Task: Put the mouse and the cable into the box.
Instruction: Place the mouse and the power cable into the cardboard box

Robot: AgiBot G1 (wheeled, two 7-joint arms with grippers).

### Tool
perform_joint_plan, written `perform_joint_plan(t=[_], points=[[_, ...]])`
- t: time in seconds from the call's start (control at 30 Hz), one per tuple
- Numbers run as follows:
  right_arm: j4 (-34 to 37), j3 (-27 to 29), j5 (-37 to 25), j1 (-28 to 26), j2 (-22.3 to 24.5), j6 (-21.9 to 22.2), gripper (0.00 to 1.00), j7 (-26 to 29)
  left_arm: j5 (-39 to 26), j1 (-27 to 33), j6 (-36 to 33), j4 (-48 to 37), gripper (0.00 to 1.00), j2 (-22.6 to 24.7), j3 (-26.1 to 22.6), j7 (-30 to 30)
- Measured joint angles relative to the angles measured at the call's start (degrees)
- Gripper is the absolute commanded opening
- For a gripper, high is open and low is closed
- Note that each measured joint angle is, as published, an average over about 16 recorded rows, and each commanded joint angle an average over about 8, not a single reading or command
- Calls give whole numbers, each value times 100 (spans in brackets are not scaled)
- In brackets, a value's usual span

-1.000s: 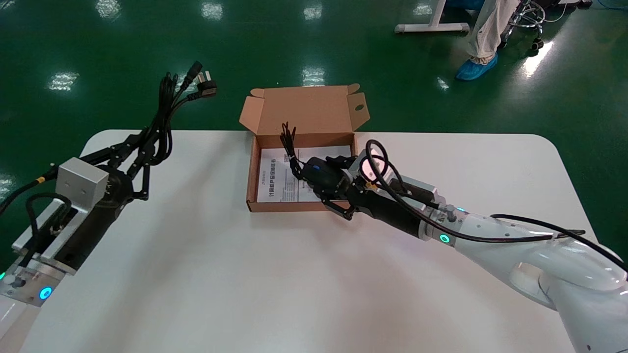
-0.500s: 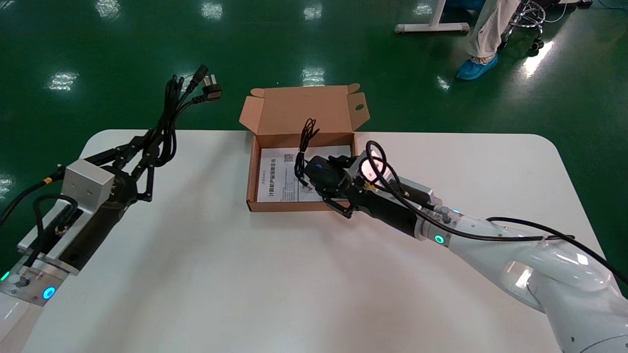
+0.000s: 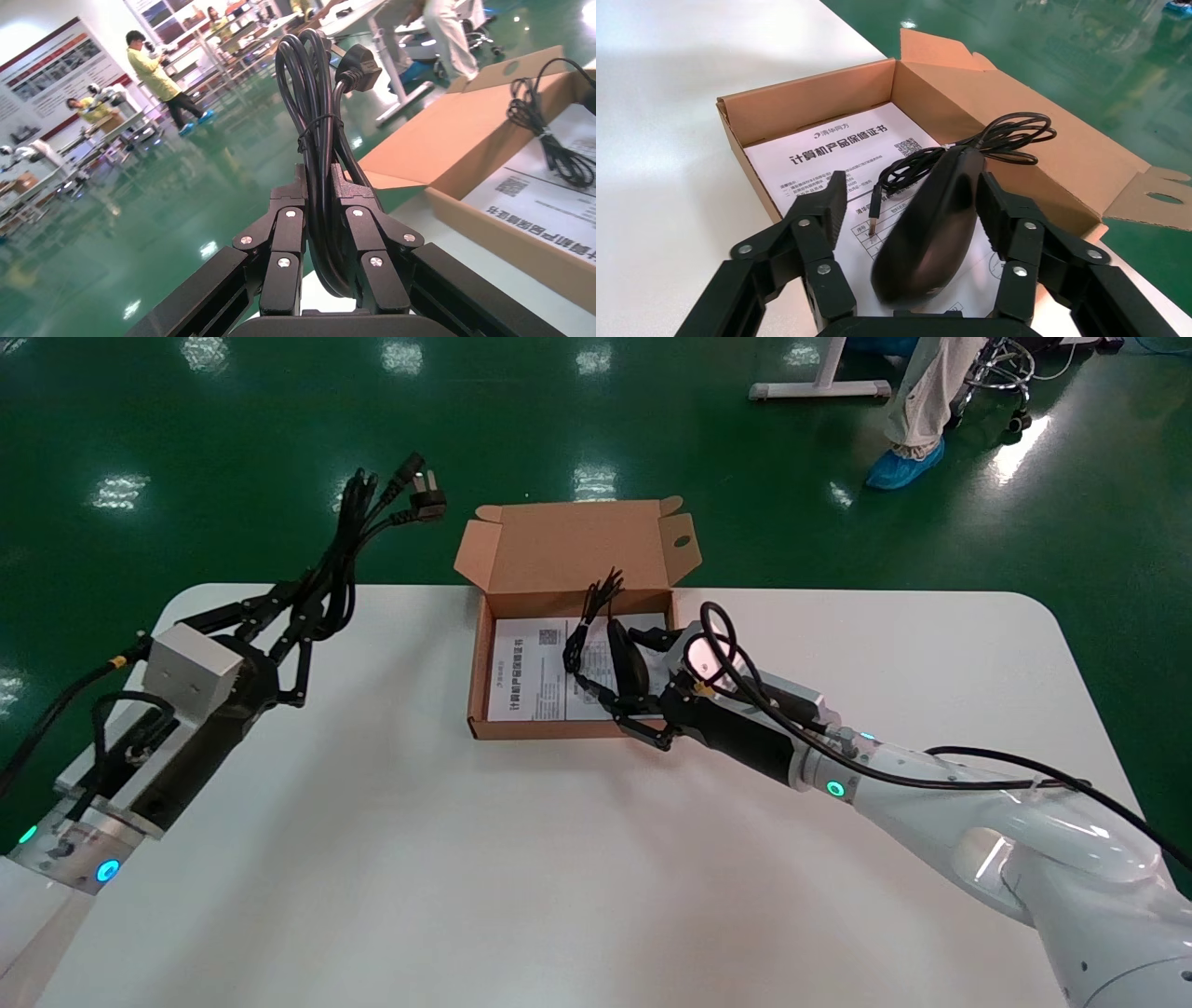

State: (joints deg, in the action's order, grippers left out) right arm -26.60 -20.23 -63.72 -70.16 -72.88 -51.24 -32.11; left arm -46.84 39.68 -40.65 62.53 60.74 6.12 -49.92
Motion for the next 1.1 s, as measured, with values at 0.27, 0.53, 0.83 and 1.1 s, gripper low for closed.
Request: perform_joint_plan(t=[0.27,0.53,0.83,1.1], points=[[51,207,140,-211,227,186,100,-200,-145,535,-450,-556,0,175,-283,-226],[24,444,287,-381,592,412,100,-343,-313,1110,-986,-1386,0,443,-577,-584],[-180,583,399,-278,929,510,100,-248,-536,1644,-1581,-2550,0,727,-868,-1050],[-518,580,400,-99,1088,614,100,28,-687,1984,-2025,-3468,0,858,-1035,-1426]])
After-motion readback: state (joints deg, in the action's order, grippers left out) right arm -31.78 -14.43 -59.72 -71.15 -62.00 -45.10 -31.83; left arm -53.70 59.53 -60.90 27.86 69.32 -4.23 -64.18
